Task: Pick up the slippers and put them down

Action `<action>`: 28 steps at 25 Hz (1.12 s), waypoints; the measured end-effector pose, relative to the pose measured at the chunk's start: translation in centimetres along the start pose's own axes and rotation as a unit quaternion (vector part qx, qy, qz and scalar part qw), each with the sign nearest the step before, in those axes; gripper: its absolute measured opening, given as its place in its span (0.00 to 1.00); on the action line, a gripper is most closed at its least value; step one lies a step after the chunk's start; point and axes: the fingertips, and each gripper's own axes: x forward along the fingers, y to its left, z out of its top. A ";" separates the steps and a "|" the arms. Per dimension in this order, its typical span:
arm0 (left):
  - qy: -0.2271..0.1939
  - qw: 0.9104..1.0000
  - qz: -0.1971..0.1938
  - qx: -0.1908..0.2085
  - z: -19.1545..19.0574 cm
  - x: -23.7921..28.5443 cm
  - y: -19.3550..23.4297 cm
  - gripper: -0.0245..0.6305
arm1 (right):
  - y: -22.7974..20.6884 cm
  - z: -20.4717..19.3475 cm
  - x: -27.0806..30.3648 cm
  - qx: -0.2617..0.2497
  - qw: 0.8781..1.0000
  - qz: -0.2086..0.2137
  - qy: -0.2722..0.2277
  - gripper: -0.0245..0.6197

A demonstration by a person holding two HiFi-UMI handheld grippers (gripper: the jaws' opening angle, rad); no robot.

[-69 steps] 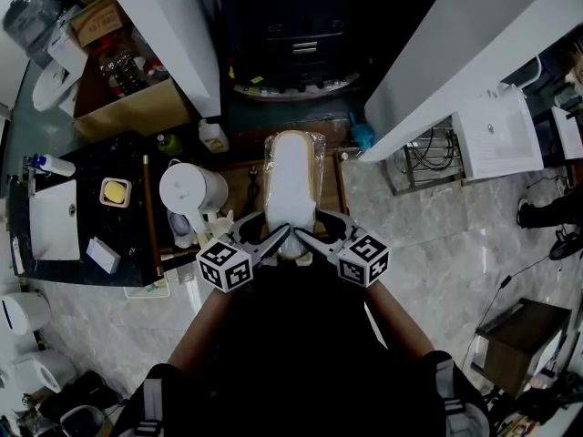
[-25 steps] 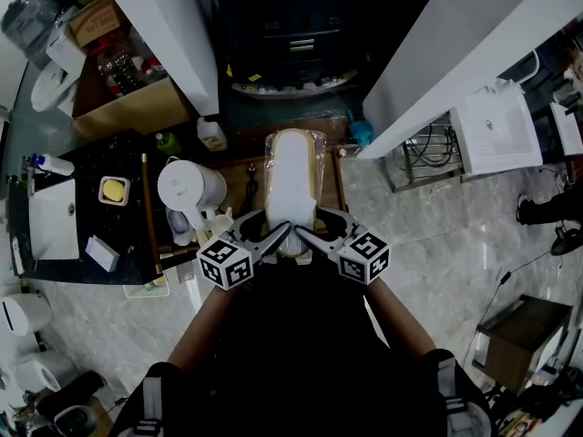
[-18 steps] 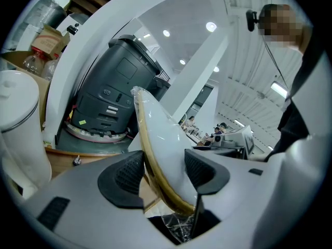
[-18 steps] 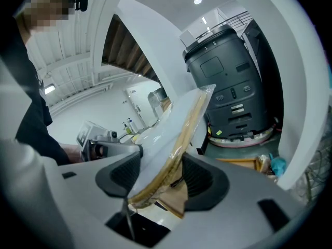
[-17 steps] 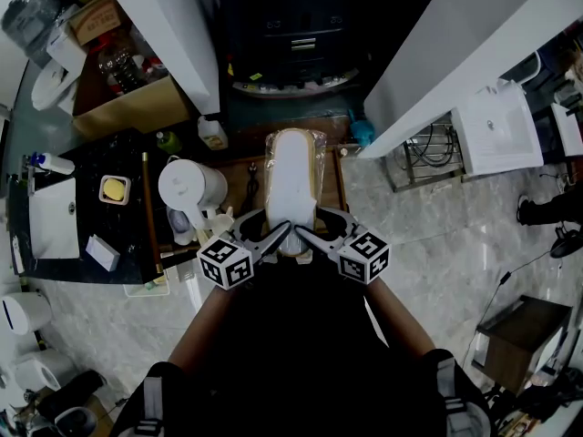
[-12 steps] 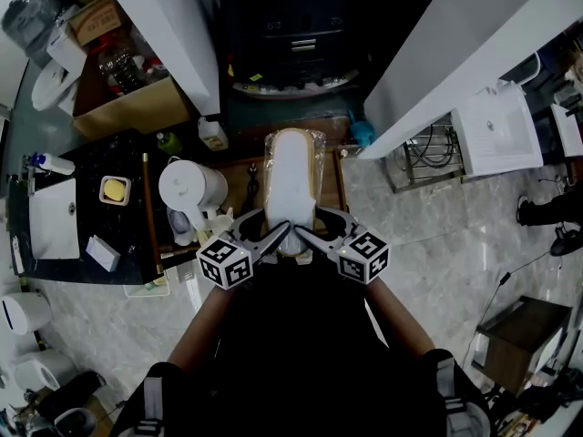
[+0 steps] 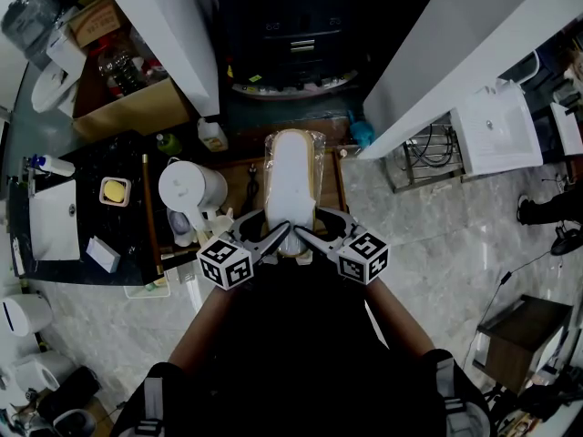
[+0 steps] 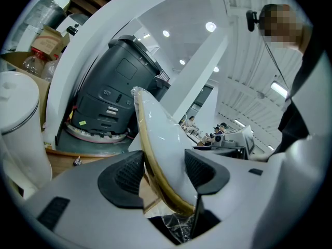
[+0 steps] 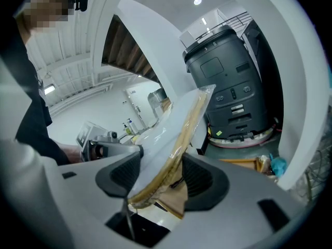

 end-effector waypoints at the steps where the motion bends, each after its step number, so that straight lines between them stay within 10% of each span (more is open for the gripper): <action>1: 0.000 1.000 0.000 0.000 0.0 0.0 0.0 0.41 | 0.0 0.0 0.0 0.000 1.000 0.000 0.000 0.44; 28: 0.064 0.997 0.035 -0.023 -5.6 1.5 3.1 0.41 | -2.9 -5.9 2.3 0.027 0.996 0.012 0.079 0.44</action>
